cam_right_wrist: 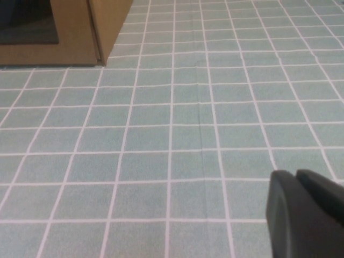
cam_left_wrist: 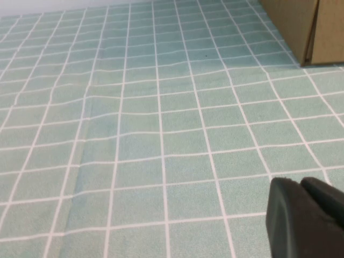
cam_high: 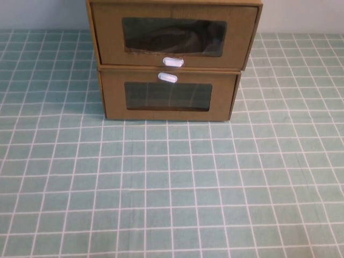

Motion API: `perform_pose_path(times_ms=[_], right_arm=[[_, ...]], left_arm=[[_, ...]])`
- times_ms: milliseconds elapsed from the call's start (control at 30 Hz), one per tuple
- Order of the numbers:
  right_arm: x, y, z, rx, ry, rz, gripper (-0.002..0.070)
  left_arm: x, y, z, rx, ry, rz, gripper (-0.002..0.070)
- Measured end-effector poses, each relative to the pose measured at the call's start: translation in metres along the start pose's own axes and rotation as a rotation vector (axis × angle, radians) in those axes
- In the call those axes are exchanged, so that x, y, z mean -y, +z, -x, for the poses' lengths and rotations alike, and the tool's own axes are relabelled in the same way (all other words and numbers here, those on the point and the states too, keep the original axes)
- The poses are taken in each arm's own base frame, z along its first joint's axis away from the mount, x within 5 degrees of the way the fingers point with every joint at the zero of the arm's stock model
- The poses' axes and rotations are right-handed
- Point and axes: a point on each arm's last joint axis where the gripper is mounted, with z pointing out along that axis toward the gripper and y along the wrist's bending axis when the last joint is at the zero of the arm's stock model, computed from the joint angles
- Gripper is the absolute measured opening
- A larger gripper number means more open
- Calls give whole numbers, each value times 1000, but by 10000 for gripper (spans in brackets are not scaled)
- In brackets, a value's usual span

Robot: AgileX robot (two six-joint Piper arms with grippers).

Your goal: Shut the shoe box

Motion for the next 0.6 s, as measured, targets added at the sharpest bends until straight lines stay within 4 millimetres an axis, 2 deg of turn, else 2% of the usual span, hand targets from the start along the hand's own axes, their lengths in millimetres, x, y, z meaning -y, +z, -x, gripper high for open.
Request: perform_pose_path(times_ms=[600], right_arm=[[0,0,0,0,0,0,-11]], left_arm=[[0,0,0,-2,-26,2,-5]])
